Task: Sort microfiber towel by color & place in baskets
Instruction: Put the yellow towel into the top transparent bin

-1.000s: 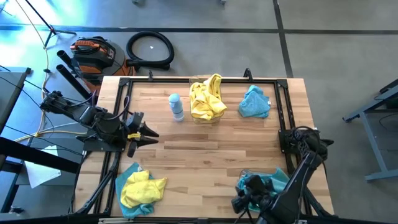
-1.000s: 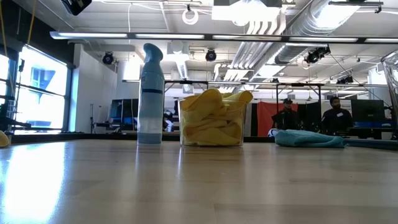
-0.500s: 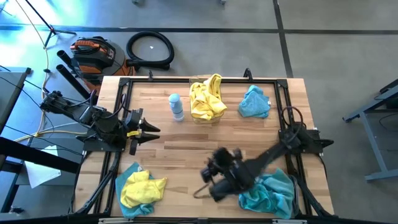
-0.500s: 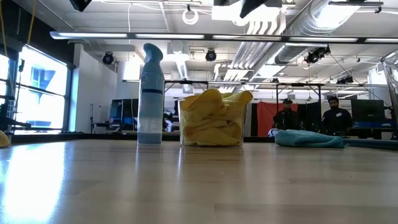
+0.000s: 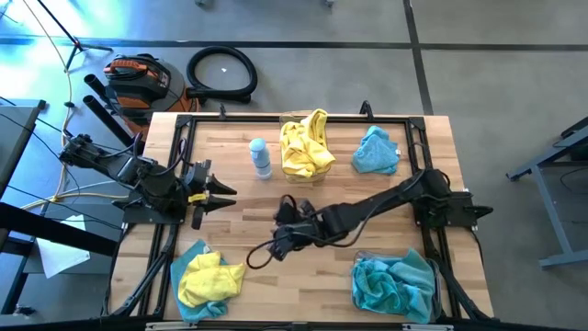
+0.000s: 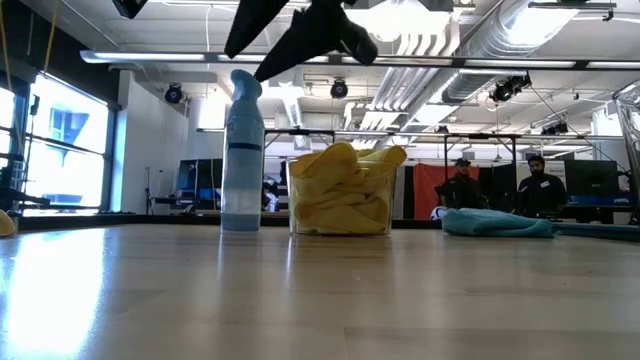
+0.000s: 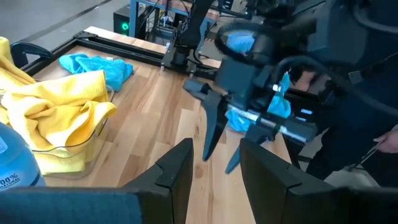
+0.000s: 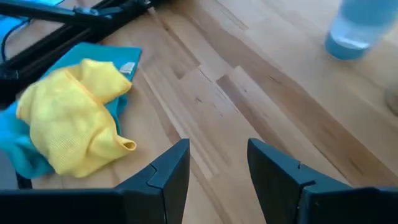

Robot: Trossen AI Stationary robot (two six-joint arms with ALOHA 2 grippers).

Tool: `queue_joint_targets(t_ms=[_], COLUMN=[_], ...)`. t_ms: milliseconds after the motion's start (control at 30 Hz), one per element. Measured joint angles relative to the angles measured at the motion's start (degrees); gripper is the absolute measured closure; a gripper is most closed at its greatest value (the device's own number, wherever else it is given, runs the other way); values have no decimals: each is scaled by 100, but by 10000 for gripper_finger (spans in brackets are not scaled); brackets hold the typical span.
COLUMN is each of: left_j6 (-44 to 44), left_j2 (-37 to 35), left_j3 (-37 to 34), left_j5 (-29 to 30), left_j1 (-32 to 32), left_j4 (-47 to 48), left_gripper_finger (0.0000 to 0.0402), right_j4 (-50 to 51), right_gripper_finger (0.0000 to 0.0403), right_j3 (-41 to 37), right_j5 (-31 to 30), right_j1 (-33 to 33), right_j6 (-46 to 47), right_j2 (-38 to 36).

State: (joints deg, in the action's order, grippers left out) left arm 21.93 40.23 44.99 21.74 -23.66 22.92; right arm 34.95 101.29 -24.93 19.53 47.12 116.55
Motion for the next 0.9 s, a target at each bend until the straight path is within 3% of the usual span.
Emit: queue_joint_targets(t_ms=[267,500,700,900], left_j6=[57,461,1219,2401], left_j2=[158,689,1152,1610], left_j3=[19,655,1010,1012], left_j5=[131,209,55,-350], left_j1=[0,-8,-27,-261], left_j4=[100,1441,2463,3064], left_gripper_finger=[284,284,284,284], right_j4=[-483,-1532,-1924,-2026], right_gripper_finger=[247,247,247,247], right_j3=[-800,-2037,-2938,-3291], right_j5=[301,167,-224,-306], right_j1=[-1,4,11,11], right_j6=[72,307,451,541], right_j2=[-129,-769,-1523,-1958])
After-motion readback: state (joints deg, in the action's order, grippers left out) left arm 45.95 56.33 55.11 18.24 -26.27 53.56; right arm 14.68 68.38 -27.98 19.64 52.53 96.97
